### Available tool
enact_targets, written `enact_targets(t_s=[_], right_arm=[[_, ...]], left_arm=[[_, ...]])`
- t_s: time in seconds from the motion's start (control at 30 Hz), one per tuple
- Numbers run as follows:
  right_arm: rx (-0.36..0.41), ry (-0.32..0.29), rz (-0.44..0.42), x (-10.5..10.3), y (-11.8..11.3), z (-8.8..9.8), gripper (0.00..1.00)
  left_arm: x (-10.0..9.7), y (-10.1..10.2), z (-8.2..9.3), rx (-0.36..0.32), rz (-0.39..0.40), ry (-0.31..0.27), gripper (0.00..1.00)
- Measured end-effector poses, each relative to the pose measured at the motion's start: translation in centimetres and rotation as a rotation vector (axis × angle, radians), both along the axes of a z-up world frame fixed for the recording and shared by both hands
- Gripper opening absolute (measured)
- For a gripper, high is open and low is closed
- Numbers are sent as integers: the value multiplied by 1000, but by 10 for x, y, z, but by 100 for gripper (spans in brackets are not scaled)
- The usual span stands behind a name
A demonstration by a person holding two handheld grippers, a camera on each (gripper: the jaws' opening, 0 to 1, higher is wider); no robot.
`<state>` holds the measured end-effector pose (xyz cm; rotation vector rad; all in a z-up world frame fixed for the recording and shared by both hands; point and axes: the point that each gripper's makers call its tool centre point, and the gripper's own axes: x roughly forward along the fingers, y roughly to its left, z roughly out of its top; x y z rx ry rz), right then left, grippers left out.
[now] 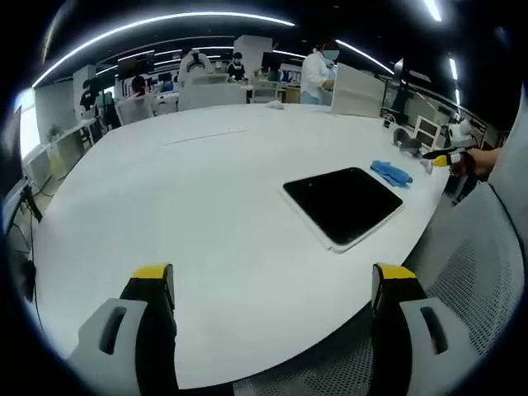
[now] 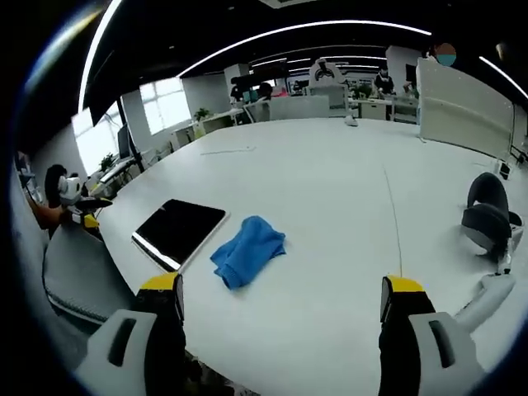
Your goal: Wipe the mirror surface with the cleaning cloth until all visible marks leave the cleaned area.
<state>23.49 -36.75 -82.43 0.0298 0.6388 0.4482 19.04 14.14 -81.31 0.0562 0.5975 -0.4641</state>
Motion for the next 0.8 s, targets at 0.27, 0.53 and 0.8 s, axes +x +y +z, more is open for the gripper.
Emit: enact_targets(t_s=[0.27, 0.53, 0.8], right_arm=[[-7, -28, 4, 5, 5, 3, 98], [64, -51, -52, 5, 7, 4, 98], [64, -50, -35, -1, 17, 1, 98]], left_arm=[[3, 3, -1, -5, 2, -1, 99], [2, 4, -1, -10, 3, 13, 99], [-1, -1, 4, -15, 8, 11, 99]])
